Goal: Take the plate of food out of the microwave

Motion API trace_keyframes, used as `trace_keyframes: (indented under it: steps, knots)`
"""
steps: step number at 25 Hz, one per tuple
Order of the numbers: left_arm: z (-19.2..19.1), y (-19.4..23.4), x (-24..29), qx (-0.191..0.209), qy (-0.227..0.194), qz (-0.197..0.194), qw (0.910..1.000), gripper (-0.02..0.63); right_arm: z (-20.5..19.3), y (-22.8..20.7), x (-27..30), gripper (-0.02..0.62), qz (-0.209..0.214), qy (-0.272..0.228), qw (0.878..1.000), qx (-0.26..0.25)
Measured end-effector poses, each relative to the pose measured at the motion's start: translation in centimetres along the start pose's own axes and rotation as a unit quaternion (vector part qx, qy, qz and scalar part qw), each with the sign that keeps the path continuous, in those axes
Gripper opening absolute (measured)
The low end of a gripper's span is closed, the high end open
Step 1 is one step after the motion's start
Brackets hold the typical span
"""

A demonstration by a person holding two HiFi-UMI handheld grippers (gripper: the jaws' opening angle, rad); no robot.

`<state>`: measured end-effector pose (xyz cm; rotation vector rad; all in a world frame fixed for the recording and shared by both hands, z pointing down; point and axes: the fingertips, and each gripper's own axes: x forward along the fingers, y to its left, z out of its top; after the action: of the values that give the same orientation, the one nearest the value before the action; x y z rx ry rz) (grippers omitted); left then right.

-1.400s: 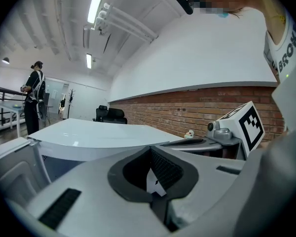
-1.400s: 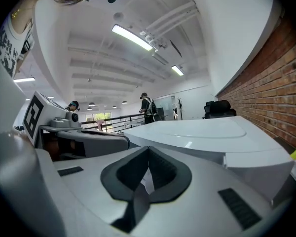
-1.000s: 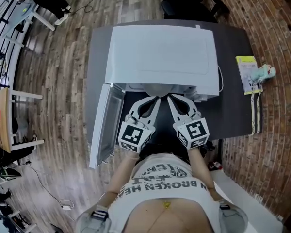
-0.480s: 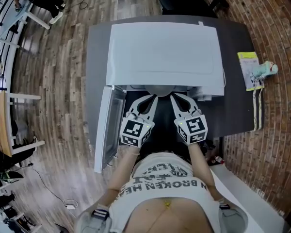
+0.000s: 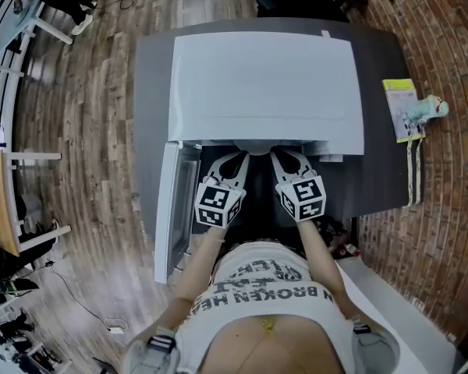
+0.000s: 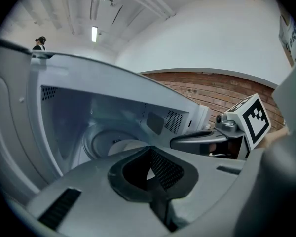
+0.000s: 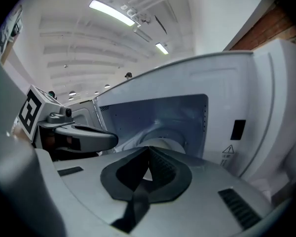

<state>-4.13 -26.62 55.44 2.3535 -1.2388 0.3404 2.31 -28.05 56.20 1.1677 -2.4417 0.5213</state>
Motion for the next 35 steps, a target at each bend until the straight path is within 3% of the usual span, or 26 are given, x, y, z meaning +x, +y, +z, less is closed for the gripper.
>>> trace_keyframes:
  steps: [5,9,14,17,21,25,29,35]
  knots:
    - [-1.7,1.5,0.9,-0.039,0.014,0.006,0.9991,0.008,-2.0,-0.8,1.6,0.008,-0.007,0.029,1.000,-0.003]
    - [-3.1,2.6,1.8,-0.094,0.025,0.002,0.9953,0.008,-3.2,-1.7,2.4,0.008,-0.015,0.043,0.999,0.012]
    - [-4.6,3.7,2.3,-0.179,0.021,0.000,0.9836,0.008,-4.0,-3.2,2.8,0.008,-0.024,0.033,0.993,0.106]
    - [-5.3,4.3,2.4,-0.207,0.022,0.012,0.9780,0.009,-4.5,-4.0,3.0,0.009,-0.038,0.039,0.992,0.117]
    - [-6.5,5.4,2.5,-0.270,0.020,0.026,0.9624,0.069,-5.2,-4.6,3.3,0.011,-0.048,0.043,0.987,0.147]
    - [-6.6,6.2,2.6,-0.301,0.013,0.032,0.9531,0.118,-5.6,-5.1,3.5,0.017,-0.048,0.043,0.980,0.188]
    - [-6.6,6.6,3.0,-0.323,0.008,0.027,0.9460,0.133,-6.2,-5.2,3.8,0.096,-0.044,0.051,0.975,0.212]
    - [-6.9,6.9,4.1,-0.354,0.005,0.011,0.9353,0.138,-6.9,-5.4,4.5,0.124,-0.033,0.049,0.959,0.277]
